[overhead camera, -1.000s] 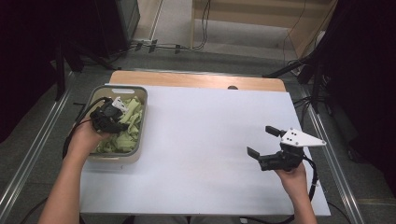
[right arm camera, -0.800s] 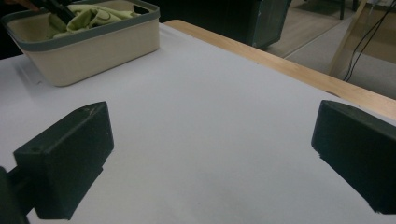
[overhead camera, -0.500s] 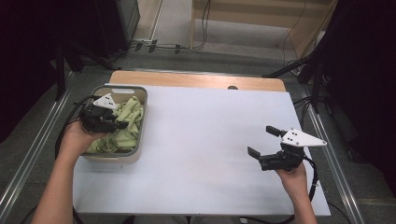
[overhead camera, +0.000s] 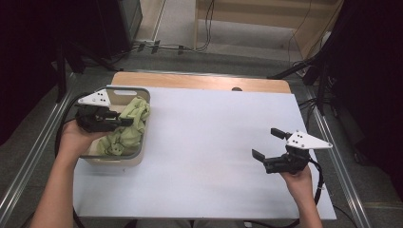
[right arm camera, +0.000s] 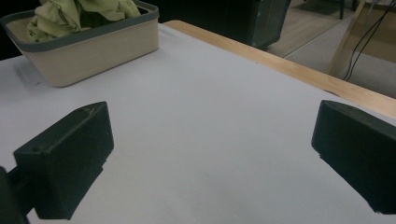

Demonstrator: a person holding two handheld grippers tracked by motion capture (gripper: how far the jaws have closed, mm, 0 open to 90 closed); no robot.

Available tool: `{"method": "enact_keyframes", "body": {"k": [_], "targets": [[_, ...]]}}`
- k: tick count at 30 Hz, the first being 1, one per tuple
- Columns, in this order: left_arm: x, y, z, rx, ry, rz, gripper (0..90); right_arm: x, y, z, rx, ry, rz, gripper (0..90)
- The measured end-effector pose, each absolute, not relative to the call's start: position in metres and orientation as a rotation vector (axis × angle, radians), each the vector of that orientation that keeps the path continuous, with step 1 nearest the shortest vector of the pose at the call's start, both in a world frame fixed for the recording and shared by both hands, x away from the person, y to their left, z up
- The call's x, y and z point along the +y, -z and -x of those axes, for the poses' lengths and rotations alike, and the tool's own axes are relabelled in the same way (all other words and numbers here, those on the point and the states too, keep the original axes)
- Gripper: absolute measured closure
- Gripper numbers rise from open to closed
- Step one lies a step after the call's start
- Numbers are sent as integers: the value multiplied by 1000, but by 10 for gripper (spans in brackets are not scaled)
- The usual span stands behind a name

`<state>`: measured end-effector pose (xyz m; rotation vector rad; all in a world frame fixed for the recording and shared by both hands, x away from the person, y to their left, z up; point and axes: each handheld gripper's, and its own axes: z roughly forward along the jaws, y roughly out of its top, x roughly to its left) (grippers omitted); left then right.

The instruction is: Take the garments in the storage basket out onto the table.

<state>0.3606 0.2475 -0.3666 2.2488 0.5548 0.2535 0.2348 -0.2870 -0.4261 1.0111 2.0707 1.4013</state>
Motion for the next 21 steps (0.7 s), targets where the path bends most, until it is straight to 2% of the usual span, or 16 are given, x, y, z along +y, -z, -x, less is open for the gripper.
{"method": "enact_keyframes", "body": {"k": [21], "targets": [[220, 345, -357, 430, -219, -2181, 757, -291, 426, -235, 2059, -1408, -1021, 0]]}}
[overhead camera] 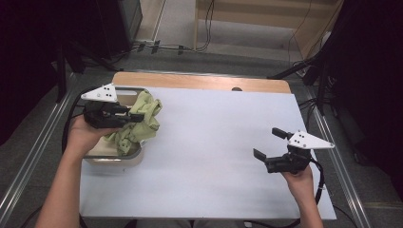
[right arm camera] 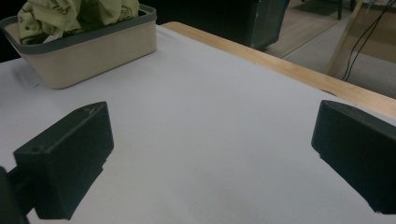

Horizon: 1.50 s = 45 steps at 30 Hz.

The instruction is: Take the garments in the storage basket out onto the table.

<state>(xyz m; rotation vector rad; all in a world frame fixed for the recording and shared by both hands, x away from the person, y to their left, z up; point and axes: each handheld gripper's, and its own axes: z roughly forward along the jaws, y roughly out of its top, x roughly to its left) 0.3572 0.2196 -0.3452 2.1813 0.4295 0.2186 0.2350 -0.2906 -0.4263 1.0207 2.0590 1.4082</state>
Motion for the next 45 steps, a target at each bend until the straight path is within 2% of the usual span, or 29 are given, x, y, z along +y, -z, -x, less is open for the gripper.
{"method": "enact_keyframes", "body": {"k": [25, 45], "targets": [[163, 332, -366, 274, -134, -2162, 757, -297, 425, -234, 2041, -1425, -1035, 0], [121, 319, -370, 183, -121, -2153, 757, -302, 424, -233, 2025, -1439, -1038, 0]]}}
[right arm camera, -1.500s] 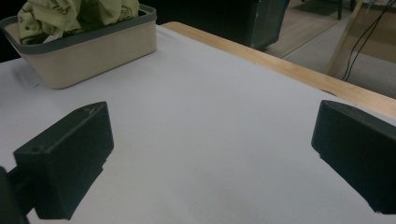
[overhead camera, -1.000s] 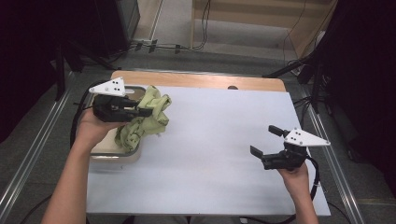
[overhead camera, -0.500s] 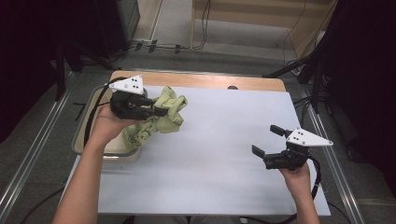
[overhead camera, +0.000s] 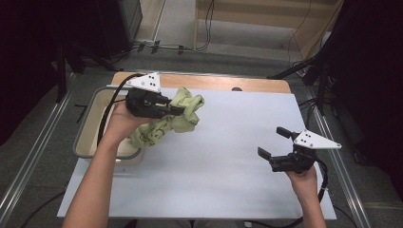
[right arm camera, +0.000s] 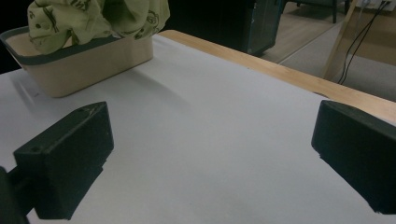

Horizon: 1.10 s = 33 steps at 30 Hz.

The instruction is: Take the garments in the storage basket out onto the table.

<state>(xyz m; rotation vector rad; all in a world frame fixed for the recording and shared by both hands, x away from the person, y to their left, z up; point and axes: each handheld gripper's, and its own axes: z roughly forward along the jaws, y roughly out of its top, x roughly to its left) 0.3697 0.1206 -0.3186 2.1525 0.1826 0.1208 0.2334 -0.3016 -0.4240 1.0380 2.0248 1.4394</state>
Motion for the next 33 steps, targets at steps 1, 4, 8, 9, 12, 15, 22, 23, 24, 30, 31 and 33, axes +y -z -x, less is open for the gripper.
{"method": "enact_keyframes", "body": {"k": [1, 4, 8, 9, 12, 15, 22, 23, 24, 30, 31, 33], "targets": [[118, 317, -370, 176, -115, -2145, 757, -302, 424, -233, 2025, -1440, -1038, 0], [109, 315, -369, 151, -114, -2161, 757, -302, 424, -233, 2021, -1446, -1035, 0], [94, 319, -371, 132, -93, -2168, 756, -304, 423, -232, 2014, -1449, -1040, 0], [94, 319, -371, 132, -93, -2168, 756, -304, 423, -232, 2014, -1449, -1040, 0], [84, 322, -372, 124, -85, -2178, 756, -305, 423, -232, 2012, -1452, -1041, 0], [78, 325, -374, 120, -72, -2175, 756, -306, 423, -232, 2009, -1454, -1041, 0], [58, 325, -374, 95, -59, -2168, 756, -307, 423, -233, 2008, -1455, -1043, 0], [55, 327, -376, 91, -57, -2175, 756, -308, 423, -232, 2005, -1459, -1044, 0], [55, 327, -376, 91, -57, -2175, 756, -308, 423, -232, 2005, -1459, -1043, 0], [47, 331, -378, 95, -36, -2167, 756, -308, 423, -233, 2005, -1461, -1044, 0], [44, 330, -378, 90, -34, -2162, 756, -308, 423, -233, 2006, -1461, -1044, 0], [40, 329, -378, 82, -29, -2161, 755, -308, 423, -233, 2007, -1462, -1042, 0]]}}
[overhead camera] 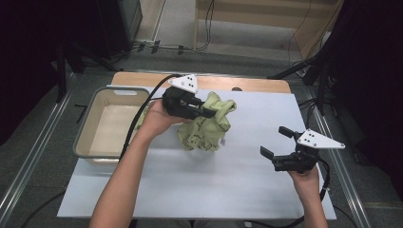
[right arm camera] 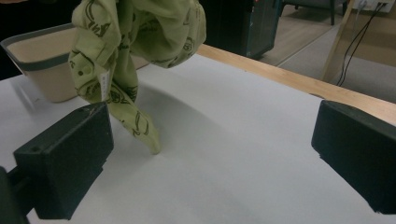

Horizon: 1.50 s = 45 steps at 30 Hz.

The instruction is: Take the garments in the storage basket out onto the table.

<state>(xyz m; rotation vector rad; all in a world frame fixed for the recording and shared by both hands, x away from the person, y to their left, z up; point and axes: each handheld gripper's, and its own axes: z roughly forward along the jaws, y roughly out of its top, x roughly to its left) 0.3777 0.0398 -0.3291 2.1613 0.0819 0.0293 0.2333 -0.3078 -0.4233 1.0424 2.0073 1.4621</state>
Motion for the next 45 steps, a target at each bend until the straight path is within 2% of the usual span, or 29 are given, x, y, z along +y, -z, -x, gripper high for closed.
{"method": "enact_keyframes", "body": {"k": [7, 16, 31, 40, 45], "targets": [[21, 330, -378, 55, -9, -2154, 755, -310, 423, -232, 1998, -1471, -1048, 0], [17, 345, -385, 92, -9, -2203, 753, -311, 422, -231, 1995, -1477, -1045, 0], [4, 388, -387, 109, -50, -2425, 748, -310, 424, -233, 2008, -1468, -1054, 0], [-10, 403, -387, 114, -51, -2485, 731, -310, 426, -234, 2012, -1462, -1060, 0], [-14, 408, -387, 123, -48, -2506, 685, -312, 427, -234, 2014, -1461, -1061, 0]]}}
